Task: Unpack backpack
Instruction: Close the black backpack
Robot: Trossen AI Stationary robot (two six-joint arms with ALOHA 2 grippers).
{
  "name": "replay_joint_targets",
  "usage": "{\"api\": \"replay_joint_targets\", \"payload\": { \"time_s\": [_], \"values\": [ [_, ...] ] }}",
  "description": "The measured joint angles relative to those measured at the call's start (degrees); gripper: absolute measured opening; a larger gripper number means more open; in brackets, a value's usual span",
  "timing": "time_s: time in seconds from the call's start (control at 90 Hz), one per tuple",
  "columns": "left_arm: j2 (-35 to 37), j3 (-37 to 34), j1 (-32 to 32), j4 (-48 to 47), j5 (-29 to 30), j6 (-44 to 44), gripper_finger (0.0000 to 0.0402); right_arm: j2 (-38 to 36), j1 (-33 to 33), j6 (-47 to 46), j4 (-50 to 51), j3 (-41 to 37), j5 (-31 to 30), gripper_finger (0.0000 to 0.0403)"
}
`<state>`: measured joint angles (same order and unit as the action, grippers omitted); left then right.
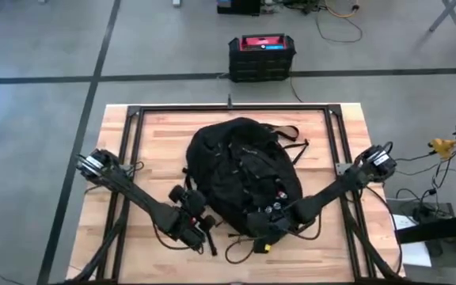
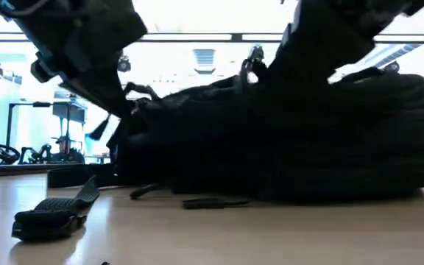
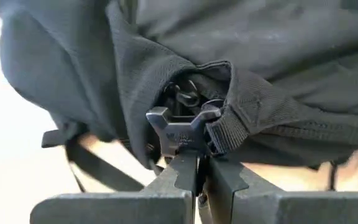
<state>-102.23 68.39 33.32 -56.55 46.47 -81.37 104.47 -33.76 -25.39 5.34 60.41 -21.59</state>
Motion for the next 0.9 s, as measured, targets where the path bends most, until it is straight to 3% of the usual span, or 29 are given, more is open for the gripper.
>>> {"api": "replay_joint_targets", "payload": {
  "time_s": [0.111, 0.233, 0.378, 0.5, 0.7, 0.9],
  "values": [
    [2.48, -0.39, -0.25, -1.10, 3.73, 1.44, 0.0001, -0.16, -0.41, 0.53, 1.50, 0.20, 0.65, 0.0000],
    [4.36, -0.49, -0.44, -0.54, 7.65, 9.56, 0.0000, -0.71, -1.00, 3.96, 3.94, 1.42, 1.74, 0.0000],
    [4.91, -1.62, -0.49, -0.68, 7.36, 15.34, 0.0001, -4.60, -1.69, 7.59, 4.84, 2.77, -1.39, 0.0000],
    [5.68, -3.72, -0.59, -1.72, 3.60, 16.46, 0.0006, -10.07, -1.91, 9.30, 7.39, 1.38, -3.77, 0.0000],
    [9.79, -8.40, -1.52, -9.72, 2.64, 14.70, 0.0058, -19.11, -0.85, 9.42, 11.04, -4.22, -7.62, 0.0000],
    [20.89, -16.90, -5.40, -8.36, 3.53, 15.17, 0.0123, -25.31, 2.53, 6.94, 11.04, -11.92, -9.65, 0.0000]
  ]
}}
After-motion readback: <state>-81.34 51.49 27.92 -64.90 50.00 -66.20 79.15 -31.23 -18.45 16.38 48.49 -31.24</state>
